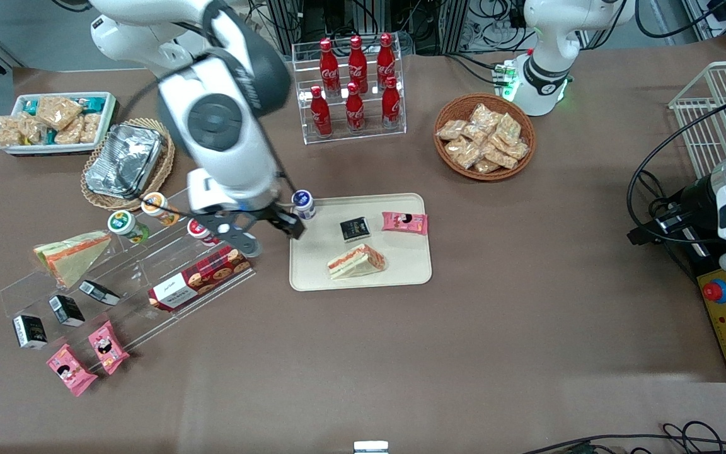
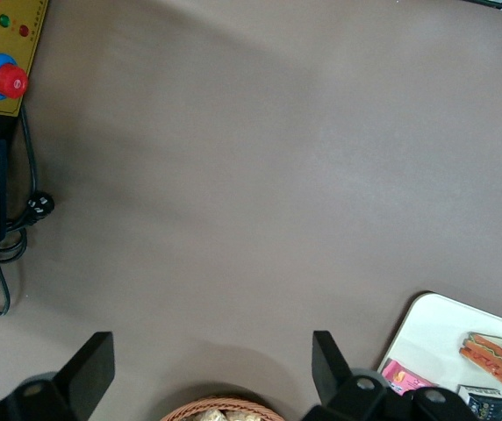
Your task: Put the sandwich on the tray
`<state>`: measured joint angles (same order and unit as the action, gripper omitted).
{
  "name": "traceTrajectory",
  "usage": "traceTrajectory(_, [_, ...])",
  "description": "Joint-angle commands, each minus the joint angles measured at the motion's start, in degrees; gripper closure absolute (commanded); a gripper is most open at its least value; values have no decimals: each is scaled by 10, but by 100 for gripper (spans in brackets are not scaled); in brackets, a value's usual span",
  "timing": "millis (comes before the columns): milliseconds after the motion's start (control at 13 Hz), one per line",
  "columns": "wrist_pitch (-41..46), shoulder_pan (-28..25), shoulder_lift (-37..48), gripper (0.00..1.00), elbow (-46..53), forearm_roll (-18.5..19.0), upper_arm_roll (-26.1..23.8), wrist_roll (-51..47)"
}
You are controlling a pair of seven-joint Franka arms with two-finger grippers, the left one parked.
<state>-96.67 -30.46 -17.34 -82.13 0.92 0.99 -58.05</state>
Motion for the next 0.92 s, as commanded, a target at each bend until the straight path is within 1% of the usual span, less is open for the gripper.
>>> traceTrajectory(0, [9, 64, 52, 0, -30, -6, -6, 180])
traceTrajectory(77, [6, 86, 61, 0, -36, -4, -5, 233])
traceTrajectory(154, [6, 122, 70, 0, -36, -4, -5, 285])
traceTrajectory(385, [-7, 229, 97, 0, -53, -4, -6, 501])
traceTrajectory(538, [-17, 282, 105, 0, -53, -5, 0, 627])
traceTrajectory(692, [-45, 291, 105, 0, -53, -9, 49, 718])
traceTrajectory(769, [-51, 294, 103, 0, -51, -10, 61, 746])
traceTrajectory(846, [-51, 305, 100, 0, -46, -10, 67, 752])
